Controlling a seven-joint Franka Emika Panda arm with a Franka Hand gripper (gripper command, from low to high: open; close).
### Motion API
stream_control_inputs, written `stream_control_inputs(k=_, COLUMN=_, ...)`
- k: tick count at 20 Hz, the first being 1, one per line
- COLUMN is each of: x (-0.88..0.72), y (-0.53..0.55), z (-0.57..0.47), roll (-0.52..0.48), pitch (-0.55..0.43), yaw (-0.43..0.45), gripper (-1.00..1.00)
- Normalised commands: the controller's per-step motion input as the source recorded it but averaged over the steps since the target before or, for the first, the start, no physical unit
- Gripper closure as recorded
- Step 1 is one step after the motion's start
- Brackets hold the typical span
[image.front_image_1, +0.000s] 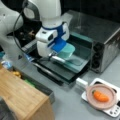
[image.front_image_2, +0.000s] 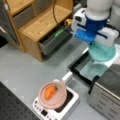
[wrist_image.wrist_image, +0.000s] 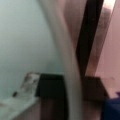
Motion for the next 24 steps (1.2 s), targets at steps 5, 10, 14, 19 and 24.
stream_control_inputs(k=5, x=-0.29, y=0.27, z=-0.12, roll=0.091, pitch=-0.124, yaw=-0.139, gripper=1.00)
stream_control_inputs(k=10, x=-0.29, y=0.22, z=-0.13, roll=0.092, pitch=-0.136, yaw=-0.121, gripper=1.00)
stream_control_inputs(k=14, x=-0.26, y=0.13, z=-0.12, roll=0.095, pitch=-0.146, yaw=-0.104, gripper=1.00)
stream_control_inputs(k=19, x=-0.23, y=0.02, z=-0.10, roll=0.101, pitch=-0.149, yaw=-0.071, gripper=1.00)
stream_control_inputs(k=24, x=-0.22, y=-0.09, z=-0.10, roll=0.099, pitch=-0.145, yaw=-0.051, gripper=1.00)
